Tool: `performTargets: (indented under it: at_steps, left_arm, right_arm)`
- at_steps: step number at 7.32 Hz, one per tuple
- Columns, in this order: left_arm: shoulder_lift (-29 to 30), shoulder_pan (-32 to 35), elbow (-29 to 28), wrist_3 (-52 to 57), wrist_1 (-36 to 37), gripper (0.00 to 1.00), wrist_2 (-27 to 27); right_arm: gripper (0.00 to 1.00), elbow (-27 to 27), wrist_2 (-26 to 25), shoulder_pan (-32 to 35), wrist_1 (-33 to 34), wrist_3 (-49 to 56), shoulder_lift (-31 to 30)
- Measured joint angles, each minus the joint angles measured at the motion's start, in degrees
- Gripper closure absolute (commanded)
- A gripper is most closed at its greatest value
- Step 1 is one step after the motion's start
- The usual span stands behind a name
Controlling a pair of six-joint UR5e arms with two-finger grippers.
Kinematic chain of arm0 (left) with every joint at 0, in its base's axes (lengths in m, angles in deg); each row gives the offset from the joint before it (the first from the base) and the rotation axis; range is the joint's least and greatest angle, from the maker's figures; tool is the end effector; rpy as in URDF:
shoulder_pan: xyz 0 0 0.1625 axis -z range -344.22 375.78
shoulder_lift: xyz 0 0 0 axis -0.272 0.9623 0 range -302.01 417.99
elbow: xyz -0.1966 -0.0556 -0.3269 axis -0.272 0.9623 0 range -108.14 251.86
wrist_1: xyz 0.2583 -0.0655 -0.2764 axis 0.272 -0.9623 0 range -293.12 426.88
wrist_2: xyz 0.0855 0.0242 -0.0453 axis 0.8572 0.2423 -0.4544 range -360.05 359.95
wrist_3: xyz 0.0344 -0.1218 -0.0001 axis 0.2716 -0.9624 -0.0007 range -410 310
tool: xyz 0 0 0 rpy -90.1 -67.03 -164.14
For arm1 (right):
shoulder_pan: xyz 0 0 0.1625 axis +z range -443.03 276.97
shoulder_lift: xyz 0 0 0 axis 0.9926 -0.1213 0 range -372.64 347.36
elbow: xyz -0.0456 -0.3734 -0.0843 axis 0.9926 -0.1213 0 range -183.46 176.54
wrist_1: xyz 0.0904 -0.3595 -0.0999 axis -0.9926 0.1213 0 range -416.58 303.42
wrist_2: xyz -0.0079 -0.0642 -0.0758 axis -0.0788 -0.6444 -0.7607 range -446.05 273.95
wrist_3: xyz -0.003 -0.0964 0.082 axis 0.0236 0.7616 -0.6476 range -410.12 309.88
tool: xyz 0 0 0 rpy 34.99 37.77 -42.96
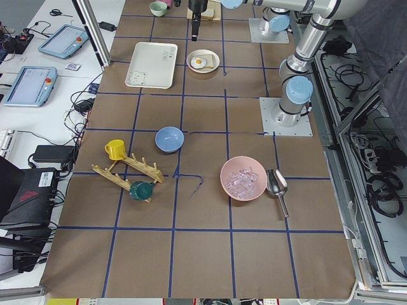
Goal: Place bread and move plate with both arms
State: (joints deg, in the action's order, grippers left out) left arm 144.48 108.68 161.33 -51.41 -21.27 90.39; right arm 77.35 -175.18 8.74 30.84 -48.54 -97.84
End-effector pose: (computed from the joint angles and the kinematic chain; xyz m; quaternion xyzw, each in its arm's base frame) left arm -0.1548 -0.4405 0.4571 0.0127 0.9986 -0.0516 0.0019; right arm 0.1505 -0.4903 0.4508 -0.0294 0.9994 -0.0158 0.0076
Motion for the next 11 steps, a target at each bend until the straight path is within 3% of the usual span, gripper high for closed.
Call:
performTargets:
  at_steps: [11]
  left_arm:
    - [0.0,0.08,0.0,0.0,0.0,0.0,-0.08]
  right_arm:
    - [0.0,-0.38,-5.03,-0.04,-0.14,0.01,0.62]
